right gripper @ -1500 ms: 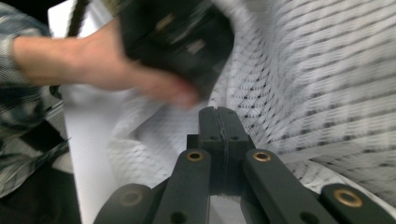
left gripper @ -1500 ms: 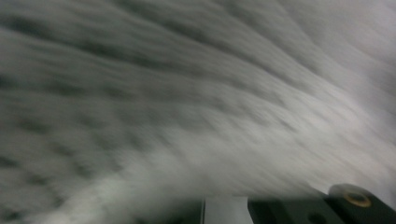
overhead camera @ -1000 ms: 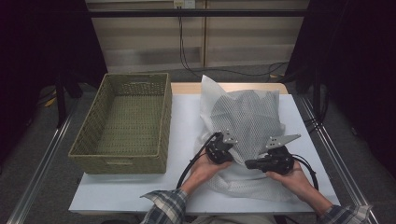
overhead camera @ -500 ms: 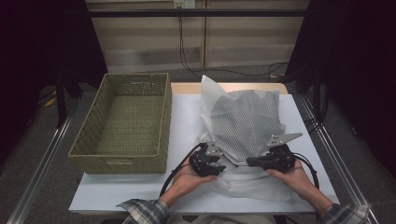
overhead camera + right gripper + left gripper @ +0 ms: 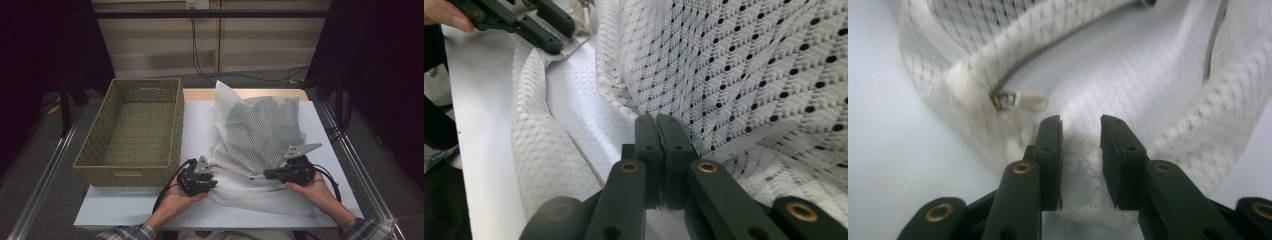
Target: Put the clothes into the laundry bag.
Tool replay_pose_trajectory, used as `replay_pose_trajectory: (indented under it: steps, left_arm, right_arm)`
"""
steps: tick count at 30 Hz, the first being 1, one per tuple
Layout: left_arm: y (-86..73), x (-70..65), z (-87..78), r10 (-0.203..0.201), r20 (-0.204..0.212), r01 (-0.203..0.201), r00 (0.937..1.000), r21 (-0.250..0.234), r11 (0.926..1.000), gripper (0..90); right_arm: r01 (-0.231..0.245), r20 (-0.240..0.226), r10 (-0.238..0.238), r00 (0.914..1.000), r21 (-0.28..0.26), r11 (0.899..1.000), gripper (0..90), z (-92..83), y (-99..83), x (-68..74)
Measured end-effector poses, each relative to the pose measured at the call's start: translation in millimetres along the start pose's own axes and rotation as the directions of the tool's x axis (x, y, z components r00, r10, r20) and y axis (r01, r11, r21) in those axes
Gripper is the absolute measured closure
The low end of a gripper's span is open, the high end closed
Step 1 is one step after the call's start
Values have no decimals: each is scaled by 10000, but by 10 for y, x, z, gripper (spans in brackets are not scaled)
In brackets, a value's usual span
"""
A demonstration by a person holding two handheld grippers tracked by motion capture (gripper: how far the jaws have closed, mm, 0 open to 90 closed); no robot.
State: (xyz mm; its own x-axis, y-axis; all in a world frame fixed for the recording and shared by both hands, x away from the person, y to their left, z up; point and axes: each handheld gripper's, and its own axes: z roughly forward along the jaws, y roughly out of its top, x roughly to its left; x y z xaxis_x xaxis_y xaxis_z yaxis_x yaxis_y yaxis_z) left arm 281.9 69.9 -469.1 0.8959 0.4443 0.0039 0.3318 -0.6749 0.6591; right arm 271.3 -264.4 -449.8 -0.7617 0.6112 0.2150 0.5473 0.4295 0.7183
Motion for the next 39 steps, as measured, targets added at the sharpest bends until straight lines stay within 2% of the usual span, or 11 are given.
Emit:
replay_pose_trajectory:
  steps: [3,6,12,13,14,17,22,26,30,34,39]
  left_arm:
    - [-53,-5,-52,135,69,-137,9999,216,9997,767]
    - [-99,-3,-101,-256,209,252,9995,171,9995,839]
    - [-268,-46,-292,-280,654,246,9975,521,9983,867]
    - [-301,-77,-289,-900,735,896,9932,90,9959,867]
    - [-317,-47,-329,-484,697,456,9964,411,9981,866]
    - [-321,-36,-344,-511,742,501,9959,149,9986,864]
    - [-252,-25,-331,-614,668,667,9959,-804,9945,711]
    - [-175,20,-299,-743,798,843,9940,-1303,9879,677]
    - [-135,41,-189,-616,692,683,9957,-989,9928,658]
    - [-147,-4,-189,-491,686,558,9964,-988,9935,624]
    - [-180,-13,-228,-753,945,883,9927,-1415,9860,579]
  right_arm:
    - [165,169,-168,9997,186,9997,858,1,0,4]
    - [284,358,-300,9989,424,9987,828,0,-14,31]
    - [585,267,-598,9978,471,9972,775,42,-19,79]
    - [696,390,-717,9967,548,9961,769,66,-18,89]
    - [773,461,-804,9957,659,9948,769,89,-16,91]
    - [967,525,-1027,9933,1060,9897,900,190,-26,82]
    - [1054,590,-1143,9917,1371,9849,900,256,-21,96]
    - [899,-27,-904,9959,1371,9865,900,270,-50,165]
    - [1102,-606,-1017,9930,1586,9812,900,414,-30,311]
    - [1339,-589,-1269,9902,1368,9815,900,424,-9,338]
    - [673,80,-674,9977,124,9977,816,126,-26,175]
